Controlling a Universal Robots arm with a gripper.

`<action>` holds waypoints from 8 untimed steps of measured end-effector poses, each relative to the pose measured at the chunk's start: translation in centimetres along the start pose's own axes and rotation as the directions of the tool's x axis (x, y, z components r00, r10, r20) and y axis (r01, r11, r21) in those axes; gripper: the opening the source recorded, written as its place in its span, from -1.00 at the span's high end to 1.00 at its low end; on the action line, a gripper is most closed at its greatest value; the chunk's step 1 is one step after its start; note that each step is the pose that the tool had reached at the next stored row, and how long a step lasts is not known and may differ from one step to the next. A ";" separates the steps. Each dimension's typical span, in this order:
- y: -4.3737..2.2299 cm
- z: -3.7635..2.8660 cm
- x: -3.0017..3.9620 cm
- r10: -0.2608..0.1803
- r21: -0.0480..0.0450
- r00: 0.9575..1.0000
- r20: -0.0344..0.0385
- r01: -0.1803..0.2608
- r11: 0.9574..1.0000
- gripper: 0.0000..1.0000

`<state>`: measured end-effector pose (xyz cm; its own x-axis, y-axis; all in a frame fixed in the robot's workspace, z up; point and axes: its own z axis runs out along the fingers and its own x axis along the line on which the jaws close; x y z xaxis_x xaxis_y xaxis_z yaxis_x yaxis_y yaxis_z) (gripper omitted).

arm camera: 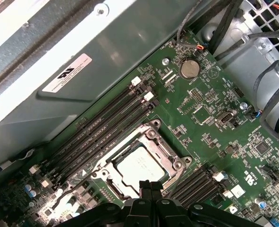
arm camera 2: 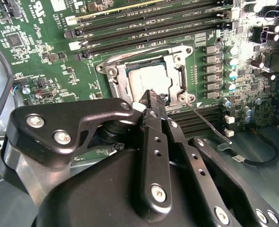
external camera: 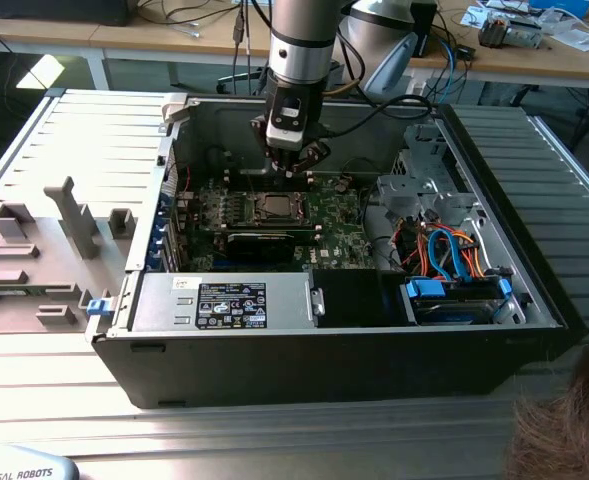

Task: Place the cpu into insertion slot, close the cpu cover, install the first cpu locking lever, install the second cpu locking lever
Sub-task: 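Install the first cpu locking lever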

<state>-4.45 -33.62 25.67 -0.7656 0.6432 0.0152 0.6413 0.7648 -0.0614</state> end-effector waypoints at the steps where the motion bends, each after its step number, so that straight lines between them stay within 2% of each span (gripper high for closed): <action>1: 0.00 0.00 0.00 -0.001 0.000 1.000 0.000 0.001 1.000 0.79; 8: 0.00 0.00 0.00 -0.009 0.000 1.000 0.001 0.009 1.000 0.79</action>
<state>-4.45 -33.62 25.67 -0.7712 0.6365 0.0152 0.6346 0.7704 -0.0614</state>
